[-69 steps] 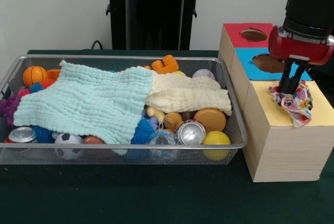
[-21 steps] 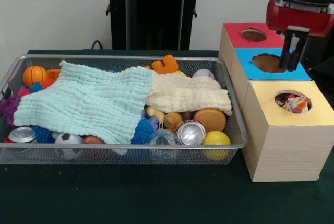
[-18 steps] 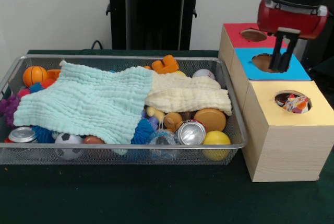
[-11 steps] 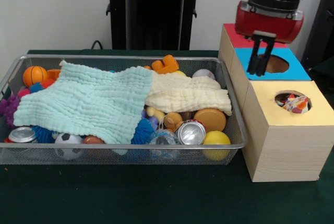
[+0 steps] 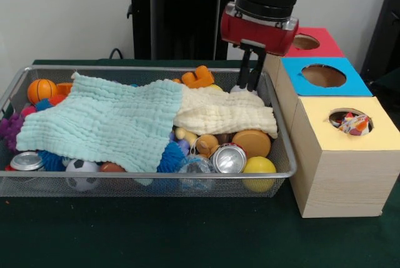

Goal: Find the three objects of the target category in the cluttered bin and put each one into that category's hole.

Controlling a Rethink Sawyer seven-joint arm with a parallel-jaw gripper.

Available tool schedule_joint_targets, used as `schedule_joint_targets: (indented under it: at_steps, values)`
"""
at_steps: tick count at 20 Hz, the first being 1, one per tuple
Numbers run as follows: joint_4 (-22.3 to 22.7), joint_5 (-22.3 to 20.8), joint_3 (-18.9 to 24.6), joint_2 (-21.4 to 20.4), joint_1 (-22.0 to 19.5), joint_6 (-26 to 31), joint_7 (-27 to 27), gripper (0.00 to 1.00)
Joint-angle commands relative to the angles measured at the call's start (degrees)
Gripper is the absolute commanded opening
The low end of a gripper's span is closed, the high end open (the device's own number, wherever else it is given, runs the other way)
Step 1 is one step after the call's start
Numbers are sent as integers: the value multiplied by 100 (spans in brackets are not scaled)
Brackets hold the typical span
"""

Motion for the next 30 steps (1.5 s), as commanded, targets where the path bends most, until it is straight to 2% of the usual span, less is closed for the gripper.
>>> schedule_joint_targets:
  at_steps: [1,4,7,12,16,20,23,30]
  values:
    - [476,-483,721,5,-257,-387,-189,100]
    - [468,-556,769,9,-307,-501,-174,100]
    - [426,-714,574,19,-198,-611,74,100]
    - [485,-799,744,114,-347,-800,114,100]
    - [436,-878,723,214,-346,-1017,290,100]
    - [228,-944,715,413,-358,-1365,414,100]
    - [-30,-1009,695,620,-380,-1474,341,100]
    - [-313,-1157,821,977,-607,-1625,116,100]
